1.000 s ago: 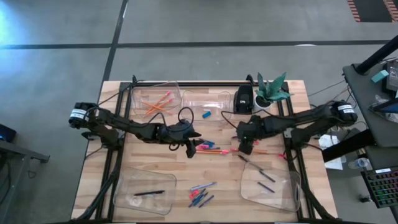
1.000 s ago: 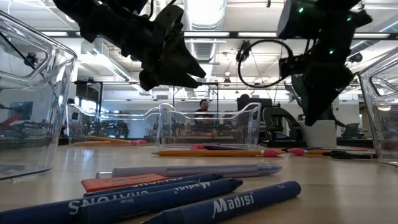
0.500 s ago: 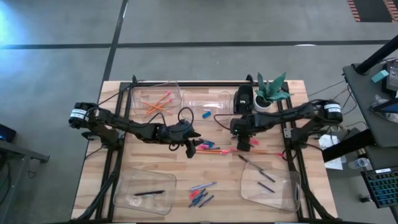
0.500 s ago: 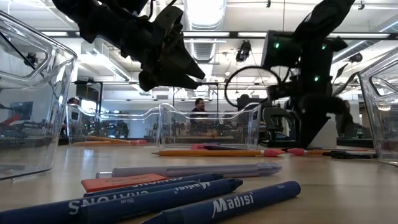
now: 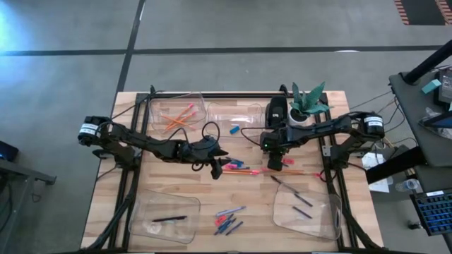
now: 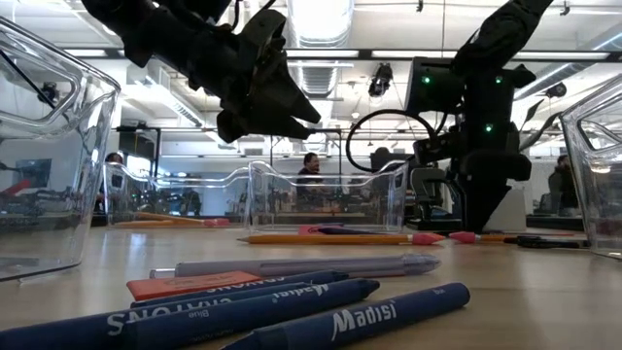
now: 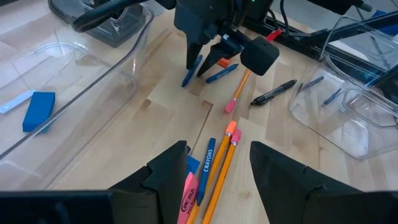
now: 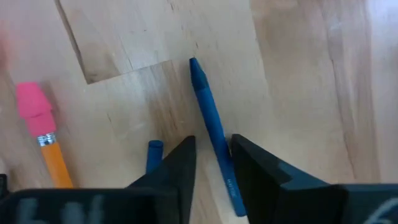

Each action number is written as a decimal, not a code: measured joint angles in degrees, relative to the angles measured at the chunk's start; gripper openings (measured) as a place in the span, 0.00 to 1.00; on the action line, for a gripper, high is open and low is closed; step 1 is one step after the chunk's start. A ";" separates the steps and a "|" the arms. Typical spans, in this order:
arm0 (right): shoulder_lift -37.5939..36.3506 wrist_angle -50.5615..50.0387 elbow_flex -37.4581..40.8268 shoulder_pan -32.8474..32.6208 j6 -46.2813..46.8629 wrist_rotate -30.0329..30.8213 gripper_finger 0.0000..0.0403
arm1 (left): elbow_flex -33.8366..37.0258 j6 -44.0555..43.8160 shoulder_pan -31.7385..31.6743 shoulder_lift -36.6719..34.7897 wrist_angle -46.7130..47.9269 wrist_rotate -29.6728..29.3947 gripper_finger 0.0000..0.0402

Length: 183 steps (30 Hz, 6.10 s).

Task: Sort crayons/erasers/pens/pencils in bins
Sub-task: Put the dark blue crayon into the bottom right transparent bin, then put the orange pencil into the top left transparent bin

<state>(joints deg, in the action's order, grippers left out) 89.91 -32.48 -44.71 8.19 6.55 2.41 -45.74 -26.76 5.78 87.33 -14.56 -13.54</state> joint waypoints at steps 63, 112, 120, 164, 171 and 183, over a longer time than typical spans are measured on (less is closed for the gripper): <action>-16.05 -4.53 -4.00 -62.59 76.20 4.09 0.04 | 0.02 -1.54 0.00 -0.04 -4.48 -0.24 0.41; -17.76 -11.39 -16.01 -62.69 51.56 17.18 0.27 | 0.85 9.40 4.14 8.69 -3.26 8.81 0.41; -20.52 -12.62 -16.59 -62.64 47.41 21.65 0.26 | 0.03 9.68 4.37 16.12 -4.66 8.30 0.41; -20.48 -12.66 -13.73 -62.64 48.32 21.78 0.23 | -0.61 15.06 4.44 18.88 -4.14 1.94 0.41; -20.48 -12.65 -13.66 -62.64 48.96 21.78 0.23 | -0.63 15.01 3.98 18.93 -3.98 1.11 0.30; -20.48 -12.64 -13.66 -62.64 48.91 21.78 0.23 | -0.73 15.12 3.98 18.68 -3.55 1.25 0.04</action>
<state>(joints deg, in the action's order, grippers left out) 69.43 -45.12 -58.37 -54.46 55.46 24.18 -46.47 -11.64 9.76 106.01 -18.11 -12.29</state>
